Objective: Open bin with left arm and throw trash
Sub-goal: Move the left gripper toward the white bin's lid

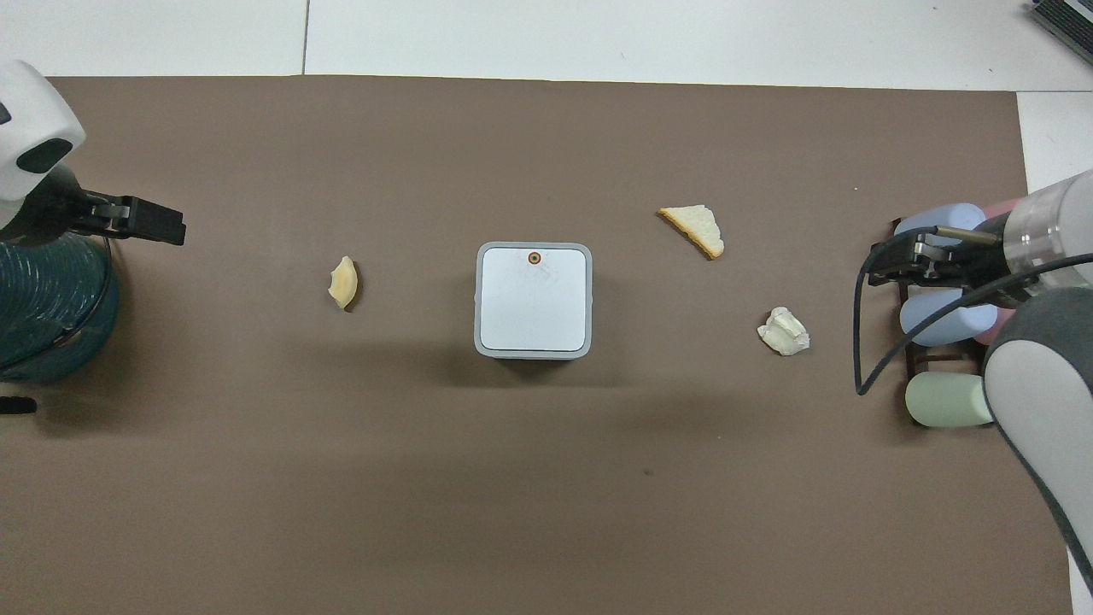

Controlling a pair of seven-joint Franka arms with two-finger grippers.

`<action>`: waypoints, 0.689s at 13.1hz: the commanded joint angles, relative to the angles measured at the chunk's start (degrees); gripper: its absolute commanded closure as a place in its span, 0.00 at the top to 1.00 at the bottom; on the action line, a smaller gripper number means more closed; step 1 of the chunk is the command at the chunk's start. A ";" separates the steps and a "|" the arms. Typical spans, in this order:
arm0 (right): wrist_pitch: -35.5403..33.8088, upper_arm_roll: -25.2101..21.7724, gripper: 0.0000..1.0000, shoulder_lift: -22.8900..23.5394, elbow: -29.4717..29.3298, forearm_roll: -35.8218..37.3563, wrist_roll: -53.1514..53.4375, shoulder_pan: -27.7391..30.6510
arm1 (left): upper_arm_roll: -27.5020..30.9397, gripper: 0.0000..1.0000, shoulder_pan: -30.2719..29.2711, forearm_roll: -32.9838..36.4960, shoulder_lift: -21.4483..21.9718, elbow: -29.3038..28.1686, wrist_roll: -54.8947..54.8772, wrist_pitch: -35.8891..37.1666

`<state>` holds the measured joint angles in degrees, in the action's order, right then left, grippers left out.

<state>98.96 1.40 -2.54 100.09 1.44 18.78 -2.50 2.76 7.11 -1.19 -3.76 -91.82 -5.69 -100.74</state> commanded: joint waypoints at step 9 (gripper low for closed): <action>0.27 0.10 1.00 -0.80 0.90 -0.38 -1.11 0.57 | -0.12 1.00 7.81 0.67 3.14 -5.29 8.38 -2.34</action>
<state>98.96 1.40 -2.54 100.09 1.44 18.78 -2.50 2.16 11.69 -1.20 -3.39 -93.13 -2.08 -100.91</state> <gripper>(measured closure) 0.000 0.000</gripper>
